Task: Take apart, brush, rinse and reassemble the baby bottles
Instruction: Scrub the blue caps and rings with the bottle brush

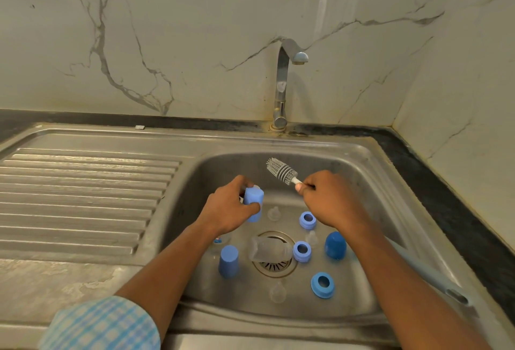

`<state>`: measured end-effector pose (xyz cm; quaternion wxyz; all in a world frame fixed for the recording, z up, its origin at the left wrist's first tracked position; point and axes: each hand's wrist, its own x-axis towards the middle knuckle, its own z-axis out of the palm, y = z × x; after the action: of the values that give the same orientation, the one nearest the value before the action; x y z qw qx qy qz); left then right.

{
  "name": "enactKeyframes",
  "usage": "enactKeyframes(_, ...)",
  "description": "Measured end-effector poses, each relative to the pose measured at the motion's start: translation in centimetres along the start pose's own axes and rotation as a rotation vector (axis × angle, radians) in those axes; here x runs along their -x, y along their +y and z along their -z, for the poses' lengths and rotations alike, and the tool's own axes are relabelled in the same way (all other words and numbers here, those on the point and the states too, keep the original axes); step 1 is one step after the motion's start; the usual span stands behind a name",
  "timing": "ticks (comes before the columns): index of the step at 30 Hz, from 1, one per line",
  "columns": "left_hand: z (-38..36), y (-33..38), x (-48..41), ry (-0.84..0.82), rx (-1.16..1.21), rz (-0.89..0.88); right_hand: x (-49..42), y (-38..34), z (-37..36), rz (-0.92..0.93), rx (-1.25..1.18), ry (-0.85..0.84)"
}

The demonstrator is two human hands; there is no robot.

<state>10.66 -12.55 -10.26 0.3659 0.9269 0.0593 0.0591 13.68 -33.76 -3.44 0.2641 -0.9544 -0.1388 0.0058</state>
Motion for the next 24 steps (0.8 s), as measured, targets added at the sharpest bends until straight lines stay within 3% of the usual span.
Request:
enactKeyframes(6,-0.8,-0.8,0.0,0.043,-0.286,0.021,-0.1,0.2,-0.4,-0.008,0.016,0.0)
enactKeyframes(14,-1.9,-1.0,0.5,-0.016,-0.61,-0.005,-0.1,0.5,-0.3,-0.015,-0.003,-0.009)
enactKeyframes(20,-2.5,-1.3,0.4,-0.168,-0.894,-0.021,-0.7,1.7,0.3,-0.084,-0.038,-0.01)
enactKeyframes(24,-2.9,-1.5,0.3,-0.218,-0.932,-0.008,-1.0,2.7,1.1,-0.117,-0.042,0.032)
